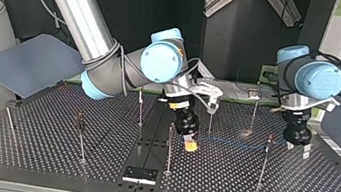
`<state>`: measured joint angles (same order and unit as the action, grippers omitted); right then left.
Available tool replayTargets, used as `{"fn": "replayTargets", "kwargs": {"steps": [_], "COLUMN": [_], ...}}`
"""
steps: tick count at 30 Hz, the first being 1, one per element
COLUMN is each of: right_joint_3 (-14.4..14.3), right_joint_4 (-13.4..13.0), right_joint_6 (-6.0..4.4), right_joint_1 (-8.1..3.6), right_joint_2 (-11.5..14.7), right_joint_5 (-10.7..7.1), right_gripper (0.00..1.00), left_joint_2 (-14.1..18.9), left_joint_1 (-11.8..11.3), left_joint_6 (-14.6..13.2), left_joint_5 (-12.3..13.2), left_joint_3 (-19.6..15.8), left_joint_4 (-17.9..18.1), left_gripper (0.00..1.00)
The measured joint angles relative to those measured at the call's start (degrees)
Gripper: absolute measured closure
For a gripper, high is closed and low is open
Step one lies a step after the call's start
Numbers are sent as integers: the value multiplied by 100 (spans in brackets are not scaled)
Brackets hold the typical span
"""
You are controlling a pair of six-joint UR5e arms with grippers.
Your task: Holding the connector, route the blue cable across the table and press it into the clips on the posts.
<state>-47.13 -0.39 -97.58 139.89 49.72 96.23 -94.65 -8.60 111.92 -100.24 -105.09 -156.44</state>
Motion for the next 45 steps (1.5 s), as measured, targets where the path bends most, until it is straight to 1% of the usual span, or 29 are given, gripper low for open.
{"fn": "replayTargets", "kwargs": {"steps": [3,7,12,17,22,26,32,37,41,45], "right_joint_3": [0,-1,-2,-1,-2,-1,-1,-2,-2,-3], "right_joint_4": [13,21,26,32,43,46,50,64,71,73], "right_joint_6": [0,0,0,0,0,0,0,0,0,0], "right_joint_1": [0,3,3,3,4,2,2,2,2,0], "right_joint_2": [0,-3,-2,-1,0,-1,-2,-2,-5,-7], "right_joint_5": [1,2,2,2,2,9,21,20,20,21], "right_gripper": [100,100,100,100,100,100,100,100,100,100], "left_joint_2": [132,322,615,920,1158,1351,1575,1621,1633,1643], "left_joint_1": [13,16,23,43,107,179,257,324,388,453], "left_joint_6": [2,6,6,6,-29,-171,-439,-696,-931,-1061], "left_joint_5": [100,164,316,376,449,506,689,848,981,1040], "left_joint_3": [-109,-259,-454,-609,-675,-695,-697,-660,-558,-451], "left_joint_4": [-174,-388,-682,-1001,-1287,-1451,-1510,-1535,-1552,-1567], "left_gripper": [0,0,0,0,0,0,0,0,0,0]}}
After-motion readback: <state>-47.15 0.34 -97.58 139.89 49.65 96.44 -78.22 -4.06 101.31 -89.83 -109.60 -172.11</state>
